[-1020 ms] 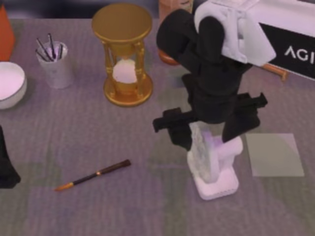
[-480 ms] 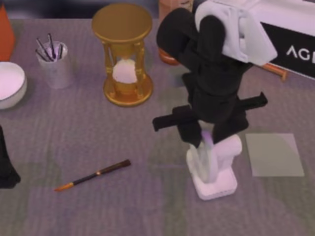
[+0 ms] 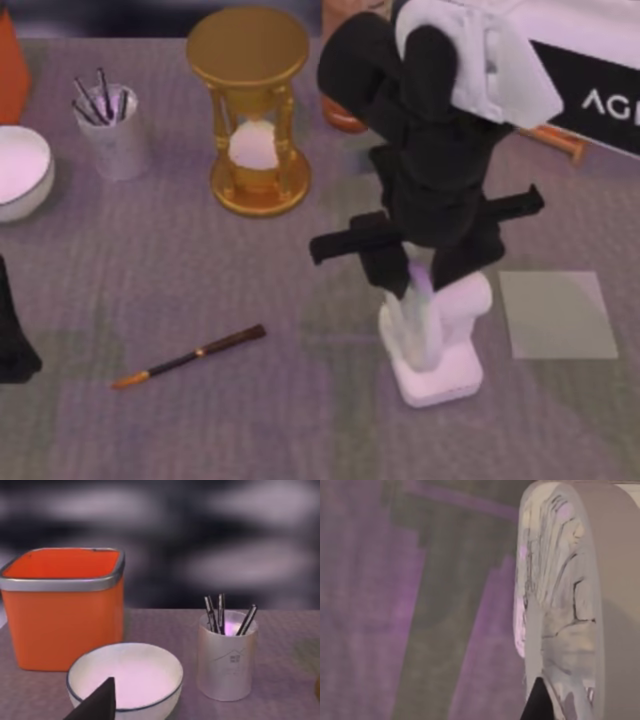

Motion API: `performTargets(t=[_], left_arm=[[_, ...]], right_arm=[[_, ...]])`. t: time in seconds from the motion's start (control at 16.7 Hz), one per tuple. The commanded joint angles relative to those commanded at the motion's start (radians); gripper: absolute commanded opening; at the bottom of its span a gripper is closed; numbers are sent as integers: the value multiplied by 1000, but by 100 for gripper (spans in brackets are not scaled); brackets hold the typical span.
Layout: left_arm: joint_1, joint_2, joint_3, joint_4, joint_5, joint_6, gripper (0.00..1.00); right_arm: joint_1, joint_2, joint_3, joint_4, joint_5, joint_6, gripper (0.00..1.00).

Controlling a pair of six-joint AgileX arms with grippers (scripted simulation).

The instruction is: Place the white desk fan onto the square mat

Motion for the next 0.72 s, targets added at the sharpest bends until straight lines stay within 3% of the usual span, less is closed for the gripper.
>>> performTargets(t=[0.36, 0.72], left_arm=[[0, 0, 0, 0, 0, 0, 100], [0, 0, 0, 0, 0, 0, 100]], right_arm=[[6, 11, 189, -176, 0, -1, 0], [-1, 8, 193, -184, 0, -11, 0]])
